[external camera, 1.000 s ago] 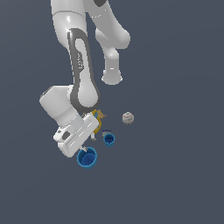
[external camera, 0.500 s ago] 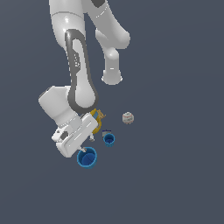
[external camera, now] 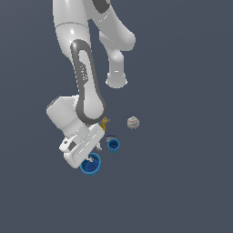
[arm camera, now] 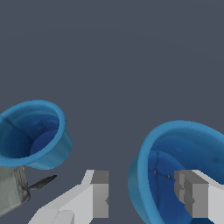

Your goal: Pick up a designated object from a clutter of objects.

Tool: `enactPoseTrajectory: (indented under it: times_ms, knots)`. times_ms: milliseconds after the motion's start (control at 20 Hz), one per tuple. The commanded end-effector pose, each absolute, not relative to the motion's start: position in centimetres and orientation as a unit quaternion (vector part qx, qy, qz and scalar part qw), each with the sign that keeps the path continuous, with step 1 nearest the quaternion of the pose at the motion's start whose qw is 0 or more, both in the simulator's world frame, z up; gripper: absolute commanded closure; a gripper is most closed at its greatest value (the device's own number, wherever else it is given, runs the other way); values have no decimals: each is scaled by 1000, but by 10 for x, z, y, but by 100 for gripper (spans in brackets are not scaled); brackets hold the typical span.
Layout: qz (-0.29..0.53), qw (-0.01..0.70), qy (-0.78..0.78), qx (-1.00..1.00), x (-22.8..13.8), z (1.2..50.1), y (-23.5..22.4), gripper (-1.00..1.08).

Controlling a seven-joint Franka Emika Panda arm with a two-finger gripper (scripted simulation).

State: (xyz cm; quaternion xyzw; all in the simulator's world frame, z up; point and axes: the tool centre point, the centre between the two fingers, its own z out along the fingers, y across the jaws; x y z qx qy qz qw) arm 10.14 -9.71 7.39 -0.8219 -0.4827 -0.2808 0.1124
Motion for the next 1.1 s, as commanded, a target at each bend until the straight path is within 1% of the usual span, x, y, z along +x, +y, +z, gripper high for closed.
enactPoseTrajectory:
  times_ms: [0, 150, 200, 650, 700, 1050]
  knots:
    - [-281, 113, -482, -822, 102, 71, -96, -20]
    - [-281, 113, -482, -822, 103, 72, -97, -20]
    - [-281, 113, -482, -822, 103, 72, -97, 108]
    - [-281, 113, -482, -822, 103, 72, -97, 108]
    - [-285, 106, -484, -821, 107, 81, -99, 108]
    - [-284, 106, -484, -821, 103, 95, -102, 108]
